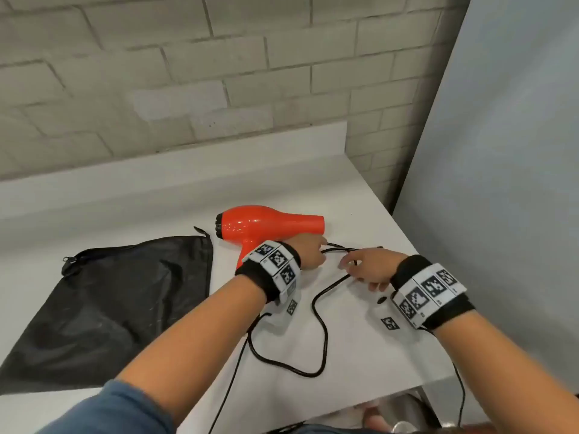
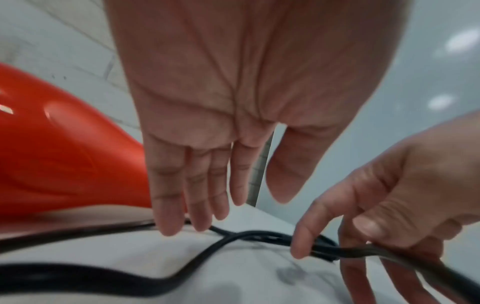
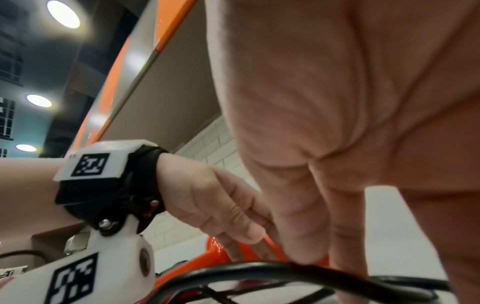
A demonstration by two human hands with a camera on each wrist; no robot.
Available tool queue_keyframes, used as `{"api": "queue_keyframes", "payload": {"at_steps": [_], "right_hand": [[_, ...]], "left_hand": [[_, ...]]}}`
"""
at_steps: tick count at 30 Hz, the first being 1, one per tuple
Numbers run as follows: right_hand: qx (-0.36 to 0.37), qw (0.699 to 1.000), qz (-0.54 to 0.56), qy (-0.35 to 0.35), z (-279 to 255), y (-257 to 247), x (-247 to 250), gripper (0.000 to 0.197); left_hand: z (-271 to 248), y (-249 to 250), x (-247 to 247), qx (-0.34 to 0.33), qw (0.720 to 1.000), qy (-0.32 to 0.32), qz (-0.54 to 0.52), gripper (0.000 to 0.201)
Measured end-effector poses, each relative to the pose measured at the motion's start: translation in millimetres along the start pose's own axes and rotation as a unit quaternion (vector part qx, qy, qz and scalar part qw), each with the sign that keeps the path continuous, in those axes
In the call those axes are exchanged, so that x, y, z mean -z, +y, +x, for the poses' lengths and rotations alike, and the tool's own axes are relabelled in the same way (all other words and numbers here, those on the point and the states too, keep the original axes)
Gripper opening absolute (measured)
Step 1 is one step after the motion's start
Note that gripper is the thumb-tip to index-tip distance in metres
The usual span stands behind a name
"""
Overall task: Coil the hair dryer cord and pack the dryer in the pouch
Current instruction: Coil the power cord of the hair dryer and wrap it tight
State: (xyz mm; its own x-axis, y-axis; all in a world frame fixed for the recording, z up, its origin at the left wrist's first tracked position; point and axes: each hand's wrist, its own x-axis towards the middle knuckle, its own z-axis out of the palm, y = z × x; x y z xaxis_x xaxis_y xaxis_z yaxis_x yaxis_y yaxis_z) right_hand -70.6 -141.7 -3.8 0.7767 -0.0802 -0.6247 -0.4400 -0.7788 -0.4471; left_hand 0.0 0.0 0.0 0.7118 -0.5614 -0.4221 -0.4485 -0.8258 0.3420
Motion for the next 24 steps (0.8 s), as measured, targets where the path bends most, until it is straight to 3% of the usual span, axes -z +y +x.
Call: {"api": "queue_keyframes", "payload": {"at_steps": [6,10,13,15,18,22,24], "right_hand": [[0.042,0.999,0.013,0.009,12.0,3.6,2.5,0.015],[0.058,0.997,0.038,0.038,8.5,2.8,5.0,0.022],[0.039,0.998,0.014,0.044,4.6,4.8,6.5,0.026],[0.016,0.998,-0.021,0.048,2.8,7.4,8.6,0.027],[0.002,0.996,-0.057,0.073,-3.9,9.3,15.1,0.024],[0.129,0.967,0.032,0.219,-12.7,6.6,20.3,0.006],[0.199,0.940,0.106,0.255,-19.6,-3.0,16.3,0.013]], "left_hand": [[20.9,9.3,-4.0,0.004,0.997,-0.041,0.058,0.038],[18.4,5.5,5.5,-0.013,1.000,-0.017,-0.022,0.030],[3.0,6.6,28.3,-0.047,0.986,0.081,-0.137,0.019],[-18.6,5.4,45.5,-0.074,0.967,0.162,-0.184,0.024],[-51.2,-4.5,57.5,-0.101,0.947,0.218,-0.213,0.026],[-66.8,-15.0,44.2,-0.123,0.947,0.181,-0.237,0.019],[-65.5,-14.4,33.1,-0.143,0.946,0.170,-0.237,0.013]]}}
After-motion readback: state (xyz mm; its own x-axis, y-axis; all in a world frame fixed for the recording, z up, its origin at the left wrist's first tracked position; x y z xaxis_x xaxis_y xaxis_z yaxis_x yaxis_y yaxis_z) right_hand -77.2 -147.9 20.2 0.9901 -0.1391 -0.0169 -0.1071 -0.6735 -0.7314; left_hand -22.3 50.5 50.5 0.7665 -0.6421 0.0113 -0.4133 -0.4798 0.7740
